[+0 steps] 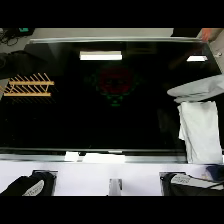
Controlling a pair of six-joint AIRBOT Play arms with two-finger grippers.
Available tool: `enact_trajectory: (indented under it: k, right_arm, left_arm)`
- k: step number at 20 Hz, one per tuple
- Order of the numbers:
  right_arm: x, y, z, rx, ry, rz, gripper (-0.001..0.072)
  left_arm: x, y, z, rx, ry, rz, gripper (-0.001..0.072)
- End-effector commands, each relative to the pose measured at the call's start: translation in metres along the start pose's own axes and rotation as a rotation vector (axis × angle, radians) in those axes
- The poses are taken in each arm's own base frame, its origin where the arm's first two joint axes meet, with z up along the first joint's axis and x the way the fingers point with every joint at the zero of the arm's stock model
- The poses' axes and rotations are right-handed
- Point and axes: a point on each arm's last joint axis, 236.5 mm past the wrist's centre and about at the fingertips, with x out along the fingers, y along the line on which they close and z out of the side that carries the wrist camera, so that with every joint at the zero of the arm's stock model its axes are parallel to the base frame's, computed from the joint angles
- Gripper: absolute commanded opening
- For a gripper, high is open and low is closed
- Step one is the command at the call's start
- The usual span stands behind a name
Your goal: Fold the shirts.
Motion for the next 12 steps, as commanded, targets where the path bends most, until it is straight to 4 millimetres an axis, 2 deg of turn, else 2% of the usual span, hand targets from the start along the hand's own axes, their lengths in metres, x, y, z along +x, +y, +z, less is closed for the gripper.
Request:
enact_trajectory:
  k: [1,3,5,7,9,12]
  right_arm:
    - [-0.050,-0.050,-0.004,0.116,-0.076,-0.174,0.0026]
    - [-0.067,-0.086,-0.020,0.142,-0.050,-0.345,0.0025]
    - [-0.073,-0.096,-0.025,0.156,-0.056,-0.399,0.0025]
    - [-0.069,-0.100,-0.031,0.183,-0.038,-0.403,0.0025]
    - [-0.063,-0.107,-0.046,0.208,-0.001,-0.411,0.0025]
    - [-0.050,-0.129,-0.086,0.248,0.097,-0.455,0.0026]
  left_arm:
    - [0.000,0.000,-0.001,0.007,0.004,0.000,0.0041]
    - [0.000,-0.001,-0.001,0.024,0.005,-0.002,0.0041]
    - [0.000,-0.001,-0.001,0.027,0.005,-0.002,0.0041]
    - [0.000,-0.001,-0.001,0.034,0.005,-0.002,0.0041]
    - [0.000,-0.001,-0.001,0.034,0.005,-0.002,0.0041]
    - [0.002,0.000,-0.001,0.033,0.006,-0.001,0.0041]
